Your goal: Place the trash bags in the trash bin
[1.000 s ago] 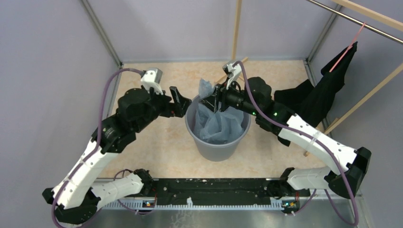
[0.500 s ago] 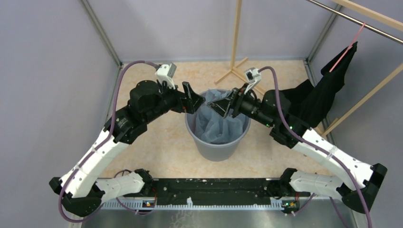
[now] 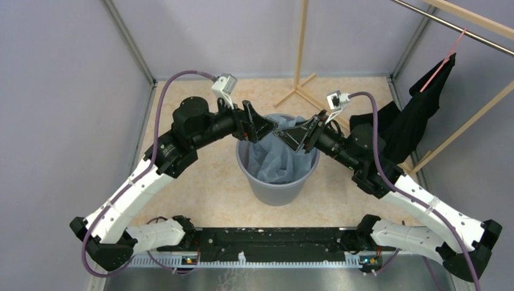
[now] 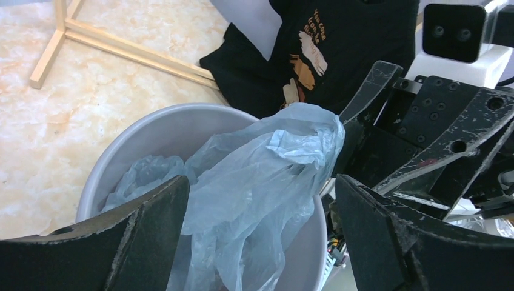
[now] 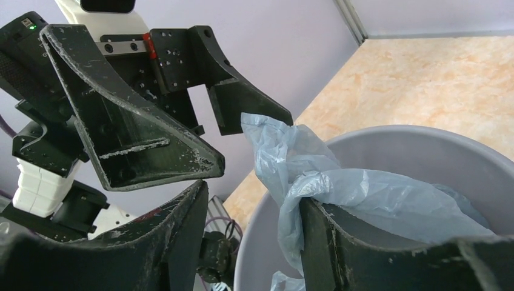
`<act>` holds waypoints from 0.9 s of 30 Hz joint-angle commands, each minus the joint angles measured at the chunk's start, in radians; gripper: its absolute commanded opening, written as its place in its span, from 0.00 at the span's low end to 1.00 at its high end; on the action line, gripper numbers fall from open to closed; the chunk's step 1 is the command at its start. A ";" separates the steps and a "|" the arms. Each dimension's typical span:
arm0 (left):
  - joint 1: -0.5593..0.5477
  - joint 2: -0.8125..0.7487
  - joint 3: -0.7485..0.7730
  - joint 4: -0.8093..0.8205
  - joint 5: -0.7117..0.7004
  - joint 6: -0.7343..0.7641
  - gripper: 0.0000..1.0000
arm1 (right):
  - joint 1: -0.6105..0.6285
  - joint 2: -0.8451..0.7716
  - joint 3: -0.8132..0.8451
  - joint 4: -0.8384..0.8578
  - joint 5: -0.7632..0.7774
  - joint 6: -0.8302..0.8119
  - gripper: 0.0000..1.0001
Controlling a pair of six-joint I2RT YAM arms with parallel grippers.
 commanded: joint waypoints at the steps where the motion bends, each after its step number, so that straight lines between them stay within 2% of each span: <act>1: -0.005 -0.018 -0.031 0.094 0.071 -0.044 0.93 | -0.007 -0.009 -0.007 0.065 -0.025 0.015 0.53; 4: -0.005 -0.004 -0.046 0.119 0.071 -0.057 0.78 | -0.007 -0.009 -0.009 0.067 -0.047 0.022 0.52; 12: -0.005 -0.034 -0.060 0.144 -0.034 0.017 0.12 | -0.008 -0.080 -0.043 0.008 0.007 0.014 0.50; 14: -0.005 -0.065 -0.076 0.140 -0.076 0.047 0.03 | -0.008 -0.094 -0.048 -0.006 0.016 0.010 0.50; 15: -0.005 -0.081 -0.082 0.130 -0.104 0.061 0.00 | -0.008 -0.098 -0.048 -0.015 0.021 0.006 0.50; 17: -0.005 -0.121 -0.092 0.107 -0.161 0.084 0.00 | -0.008 -0.102 -0.047 -0.025 0.032 -0.001 0.48; 19: -0.006 -0.148 -0.099 0.075 -0.212 0.098 0.00 | -0.007 -0.100 -0.045 -0.016 0.034 -0.008 0.38; 21: -0.005 -0.158 -0.085 0.022 -0.239 0.115 0.21 | -0.008 -0.087 -0.044 0.013 0.019 -0.010 0.23; 22: -0.005 -0.153 -0.068 -0.018 -0.241 0.126 0.26 | -0.008 -0.077 -0.044 0.034 0.008 -0.010 0.16; 24: -0.005 -0.147 -0.039 -0.097 -0.237 0.149 0.23 | -0.008 -0.046 -0.042 0.082 -0.024 -0.010 0.02; 26: -0.005 -0.151 -0.036 -0.141 -0.246 0.162 0.12 | -0.007 -0.014 -0.033 0.103 -0.045 -0.018 0.00; 27: -0.005 -0.154 -0.039 -0.148 -0.256 0.162 0.09 | -0.006 0.000 -0.017 0.084 -0.043 -0.032 0.03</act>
